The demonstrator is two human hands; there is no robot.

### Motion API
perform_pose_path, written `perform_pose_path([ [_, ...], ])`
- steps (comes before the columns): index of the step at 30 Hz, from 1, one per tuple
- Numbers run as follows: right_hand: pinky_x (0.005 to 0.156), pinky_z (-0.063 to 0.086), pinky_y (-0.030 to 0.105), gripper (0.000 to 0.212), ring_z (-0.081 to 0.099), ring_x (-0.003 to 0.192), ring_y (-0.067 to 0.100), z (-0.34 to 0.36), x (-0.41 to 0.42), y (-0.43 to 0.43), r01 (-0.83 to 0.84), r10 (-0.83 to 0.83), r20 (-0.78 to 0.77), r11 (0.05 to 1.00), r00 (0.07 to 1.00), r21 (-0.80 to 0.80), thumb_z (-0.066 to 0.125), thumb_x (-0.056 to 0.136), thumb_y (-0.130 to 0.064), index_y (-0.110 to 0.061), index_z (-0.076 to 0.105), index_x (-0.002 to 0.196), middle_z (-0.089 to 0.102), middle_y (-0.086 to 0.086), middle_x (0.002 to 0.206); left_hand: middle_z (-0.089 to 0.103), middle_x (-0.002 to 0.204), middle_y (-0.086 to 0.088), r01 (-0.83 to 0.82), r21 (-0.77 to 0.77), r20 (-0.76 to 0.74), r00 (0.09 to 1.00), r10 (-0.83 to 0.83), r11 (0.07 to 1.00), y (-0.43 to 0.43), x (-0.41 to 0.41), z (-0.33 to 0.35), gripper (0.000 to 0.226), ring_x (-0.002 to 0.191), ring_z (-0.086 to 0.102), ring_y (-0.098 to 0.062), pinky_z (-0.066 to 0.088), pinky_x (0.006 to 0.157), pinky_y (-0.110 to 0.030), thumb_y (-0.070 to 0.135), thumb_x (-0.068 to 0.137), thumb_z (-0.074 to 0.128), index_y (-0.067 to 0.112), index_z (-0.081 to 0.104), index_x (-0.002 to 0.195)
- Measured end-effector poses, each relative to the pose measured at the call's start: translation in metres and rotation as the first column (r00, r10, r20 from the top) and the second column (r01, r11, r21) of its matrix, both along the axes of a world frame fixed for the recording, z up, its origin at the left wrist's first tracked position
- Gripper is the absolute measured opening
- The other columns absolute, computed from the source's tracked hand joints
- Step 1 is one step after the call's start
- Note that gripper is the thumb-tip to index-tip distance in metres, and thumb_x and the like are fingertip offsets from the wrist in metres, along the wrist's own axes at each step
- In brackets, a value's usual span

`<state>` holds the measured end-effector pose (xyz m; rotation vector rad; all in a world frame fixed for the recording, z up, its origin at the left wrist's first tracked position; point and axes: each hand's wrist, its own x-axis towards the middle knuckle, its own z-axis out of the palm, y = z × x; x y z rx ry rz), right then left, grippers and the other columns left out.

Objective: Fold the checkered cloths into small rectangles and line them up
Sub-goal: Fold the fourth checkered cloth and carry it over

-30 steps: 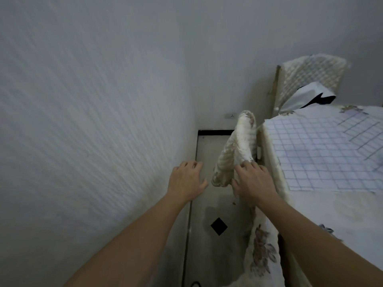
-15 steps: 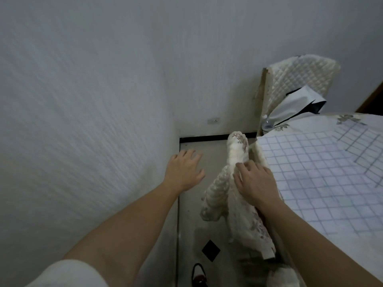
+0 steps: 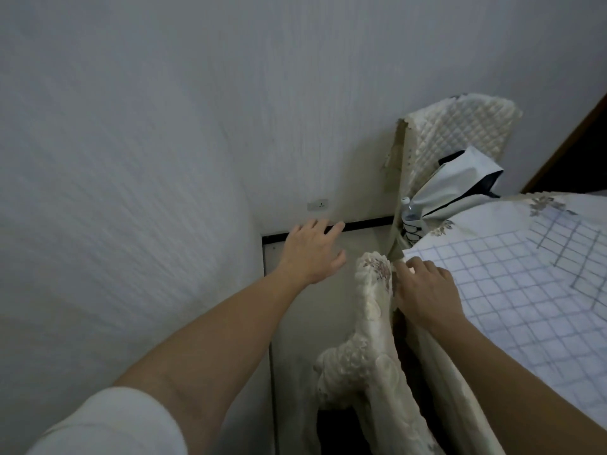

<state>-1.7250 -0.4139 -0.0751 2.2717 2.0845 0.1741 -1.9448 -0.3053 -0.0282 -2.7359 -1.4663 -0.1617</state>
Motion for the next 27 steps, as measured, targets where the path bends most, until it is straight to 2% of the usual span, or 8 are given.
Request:
perform_pose_path([
  [3,0.078,0.048,0.043,0.03,0.061,0.092,0.033,-0.002,0.012,0.039,0.034,-0.034,-0.005,0.999,0.999,-0.002,0.066,0.08,-0.026,-0.015,0.063,0.108,0.065,0.011,0.105,0.049,0.143,-0.005,0.068,0.005,0.001,0.998,-0.068,0.998,0.043,0.02,0.003,0.06,0.126,0.049,-0.027,0.044,0.098,-0.043,0.054,0.093,0.045,0.023,0.04,0.145],
  [8,0.074,0.048,0.043,0.034,0.062,0.086,0.035,-0.016,0.049,0.078,0.192,-0.19,-0.106,0.981,0.976,0.002,0.067,0.073,-0.021,-0.012,0.067,0.106,0.066,0.012,0.099,0.05,0.14,-0.003,0.23,-0.024,-0.036,0.972,-0.231,0.973,0.106,0.089,-0.007,0.06,0.123,0.049,-0.027,0.045,0.094,-0.043,0.054,0.093,0.045,0.025,0.041,0.145],
  [11,0.077,0.049,0.043,0.041,0.063,0.09,0.032,-0.024,0.08,0.078,0.278,-0.283,-0.102,0.959,0.954,-0.053,0.068,0.075,-0.024,-0.014,0.065,0.115,0.066,0.01,0.103,0.052,0.137,-0.002,0.364,-0.041,-0.037,0.93,-0.366,0.93,0.119,0.142,-0.015,0.061,0.12,0.051,-0.027,0.046,0.09,-0.042,0.054,0.089,0.042,0.025,0.043,0.143],
  [16,0.075,0.051,0.046,0.04,0.064,0.087,0.034,-0.03,0.12,0.049,0.466,-0.472,-0.132,0.882,0.872,-0.076,0.074,0.072,-0.017,-0.009,0.067,0.111,0.067,0.014,0.102,0.058,0.126,0.0,0.551,-0.089,-0.01,0.833,-0.554,0.83,0.123,0.217,-0.034,0.058,0.113,0.055,-0.024,0.046,0.082,-0.039,0.054,0.086,0.043,0.026,0.05,0.136],
  [20,0.073,0.053,0.047,0.043,0.065,0.088,0.035,-0.033,0.137,0.01,0.612,-0.625,-0.128,0.78,0.77,-0.128,0.077,0.071,-0.019,-0.008,0.068,0.112,0.068,0.016,0.104,0.06,0.13,-0.003,0.691,-0.136,-0.004,0.717,-0.697,0.71,0.118,0.261,-0.053,0.061,0.115,0.055,-0.027,0.05,0.083,-0.041,0.054,0.085,0.04,0.021,0.051,0.136],
  [23,0.075,0.053,0.047,0.049,0.065,0.092,0.035,-0.039,0.137,-0.023,0.708,-0.73,-0.138,0.683,0.669,-0.179,0.077,0.073,-0.021,-0.01,0.066,0.119,0.067,0.016,0.109,0.061,0.13,-0.004,0.797,-0.143,-0.023,0.59,-0.807,0.587,0.108,0.288,-0.066,0.063,0.111,0.059,-0.028,0.049,0.087,-0.044,0.055,0.085,0.037,0.02,0.054,0.134],
  [25,0.081,0.051,0.047,0.055,0.063,0.103,0.035,-0.041,0.129,-0.043,0.754,-0.788,-0.152,0.615,0.596,-0.23,0.073,0.078,-0.027,-0.012,0.06,0.13,0.064,0.017,0.122,0.06,0.131,-0.004,0.866,-0.154,-0.031,0.478,-0.878,0.476,0.098,0.301,-0.076,0.064,0.112,0.058,-0.028,0.047,0.091,-0.046,0.055,0.085,0.034,0.019,0.054,0.134],
  [27,0.094,0.046,0.046,0.061,0.054,0.122,0.033,-0.044,0.114,-0.061,0.79,-0.837,-0.178,0.547,0.517,-0.277,0.062,0.088,-0.034,-0.016,0.046,0.144,0.052,0.014,0.141,0.058,0.133,-0.004,0.918,-0.173,-0.026,0.357,-0.934,0.356,0.088,0.309,-0.09,0.063,0.116,0.057,-0.027,0.046,0.094,-0.045,0.055,0.085,0.034,0.02,0.054,0.133],
])
